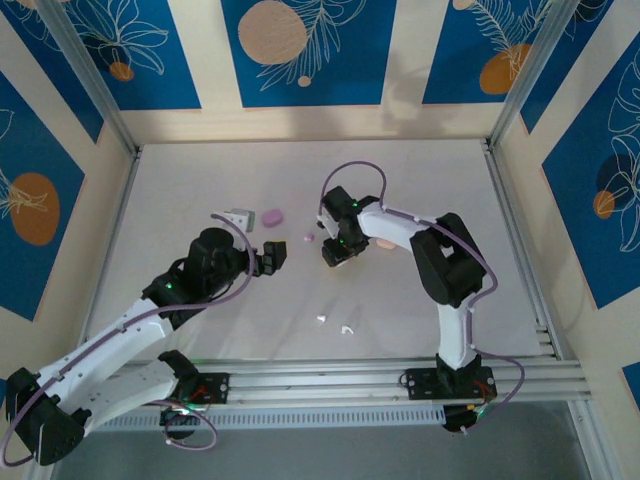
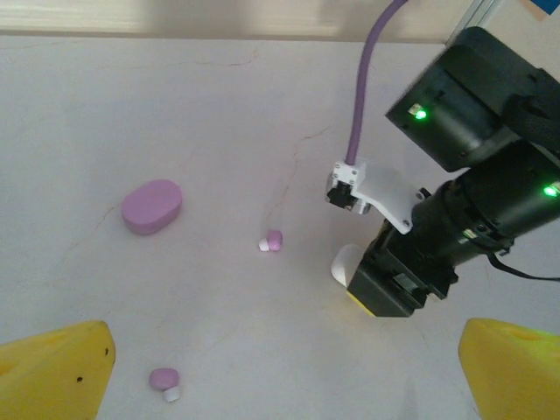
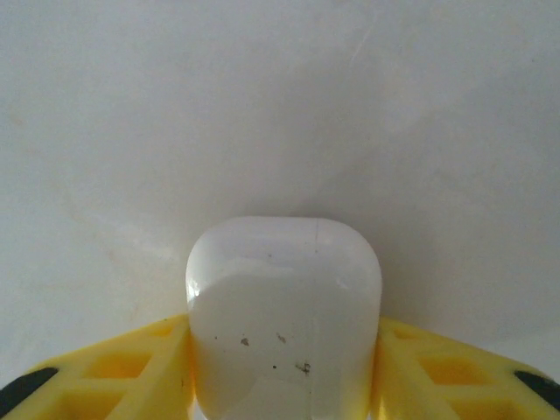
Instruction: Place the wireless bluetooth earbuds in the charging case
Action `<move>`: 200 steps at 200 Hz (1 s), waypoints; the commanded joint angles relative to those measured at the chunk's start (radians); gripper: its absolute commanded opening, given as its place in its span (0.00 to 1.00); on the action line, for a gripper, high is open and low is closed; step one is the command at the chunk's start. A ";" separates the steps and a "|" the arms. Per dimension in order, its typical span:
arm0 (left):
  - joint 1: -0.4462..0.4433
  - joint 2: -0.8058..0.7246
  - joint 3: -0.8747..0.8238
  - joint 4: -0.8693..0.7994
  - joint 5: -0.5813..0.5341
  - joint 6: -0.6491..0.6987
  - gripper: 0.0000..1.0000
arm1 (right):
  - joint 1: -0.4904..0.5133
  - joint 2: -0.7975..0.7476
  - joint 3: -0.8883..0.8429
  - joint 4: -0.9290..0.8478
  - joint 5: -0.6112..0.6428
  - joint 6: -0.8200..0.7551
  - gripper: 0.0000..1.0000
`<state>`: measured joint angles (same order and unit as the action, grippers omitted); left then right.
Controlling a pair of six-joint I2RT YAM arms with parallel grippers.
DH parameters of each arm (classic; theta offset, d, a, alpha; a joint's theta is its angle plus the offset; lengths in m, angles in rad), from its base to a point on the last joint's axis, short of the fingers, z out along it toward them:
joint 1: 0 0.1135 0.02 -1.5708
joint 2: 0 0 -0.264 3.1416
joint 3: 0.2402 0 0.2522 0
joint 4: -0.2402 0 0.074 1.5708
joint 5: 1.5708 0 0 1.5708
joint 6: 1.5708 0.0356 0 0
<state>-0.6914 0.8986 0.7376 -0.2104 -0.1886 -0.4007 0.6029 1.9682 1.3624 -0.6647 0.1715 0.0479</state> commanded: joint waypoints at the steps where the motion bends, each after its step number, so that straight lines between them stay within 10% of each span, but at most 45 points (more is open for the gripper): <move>1: 0.018 0.000 0.019 -0.002 0.028 -0.035 1.00 | 0.008 -0.149 -0.063 0.067 -0.064 0.002 0.46; 98: 0.027 0.045 0.071 0.173 0.338 -0.050 0.86 | 0.140 -0.899 -0.566 0.622 -0.110 -0.356 0.39; 200: 0.023 0.194 0.108 0.321 0.666 -0.095 0.65 | 0.239 -0.927 -0.548 0.635 0.023 -0.534 0.39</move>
<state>-0.6743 1.0733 0.8127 0.0723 0.3874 -0.4885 0.8314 1.0397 0.7834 -0.0746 0.1814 -0.4469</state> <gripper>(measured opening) 0.657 0.416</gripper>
